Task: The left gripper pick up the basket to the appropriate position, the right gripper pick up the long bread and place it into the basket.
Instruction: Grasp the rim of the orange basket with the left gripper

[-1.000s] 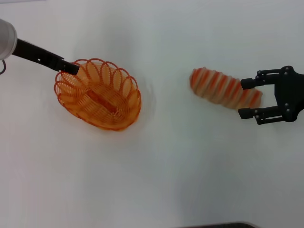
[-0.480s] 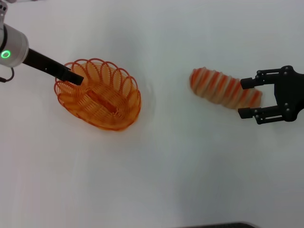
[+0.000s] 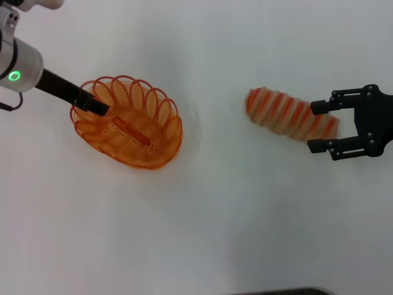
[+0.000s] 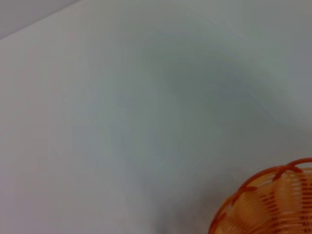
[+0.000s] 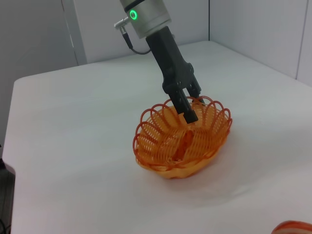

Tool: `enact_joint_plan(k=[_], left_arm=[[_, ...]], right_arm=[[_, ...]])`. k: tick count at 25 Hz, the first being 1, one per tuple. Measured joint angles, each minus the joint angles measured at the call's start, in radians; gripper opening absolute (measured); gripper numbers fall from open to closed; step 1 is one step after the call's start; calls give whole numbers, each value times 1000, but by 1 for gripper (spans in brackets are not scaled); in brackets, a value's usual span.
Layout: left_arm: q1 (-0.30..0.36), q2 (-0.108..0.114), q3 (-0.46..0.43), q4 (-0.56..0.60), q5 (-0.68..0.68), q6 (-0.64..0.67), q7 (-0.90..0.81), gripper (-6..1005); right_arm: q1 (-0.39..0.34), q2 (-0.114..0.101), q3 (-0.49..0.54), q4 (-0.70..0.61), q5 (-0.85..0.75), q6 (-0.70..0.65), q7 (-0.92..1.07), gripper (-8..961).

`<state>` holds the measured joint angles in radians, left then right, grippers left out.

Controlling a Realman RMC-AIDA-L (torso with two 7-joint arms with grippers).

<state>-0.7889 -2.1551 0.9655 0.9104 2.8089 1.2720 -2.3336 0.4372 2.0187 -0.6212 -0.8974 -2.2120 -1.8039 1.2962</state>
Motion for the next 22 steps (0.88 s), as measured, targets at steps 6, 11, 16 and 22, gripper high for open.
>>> enact_joint_plan(k=[6,11,16,22], left_arm=[[-2,1,0,-7,16,-15,-22,560],[-2,0,-2,-7,17,-16,-22,552],[-4,0,-7,-7,15,-16,-26,306],[-10,7,-10,-7,12,3,-87,171]], right_arm=[[2,0,0,0,0,0,0,778],[3,0,0,0,0,0,0,778],[3,0,2,0,0,0,-2,778],[5,0,12,0,0,0,-7,778]])
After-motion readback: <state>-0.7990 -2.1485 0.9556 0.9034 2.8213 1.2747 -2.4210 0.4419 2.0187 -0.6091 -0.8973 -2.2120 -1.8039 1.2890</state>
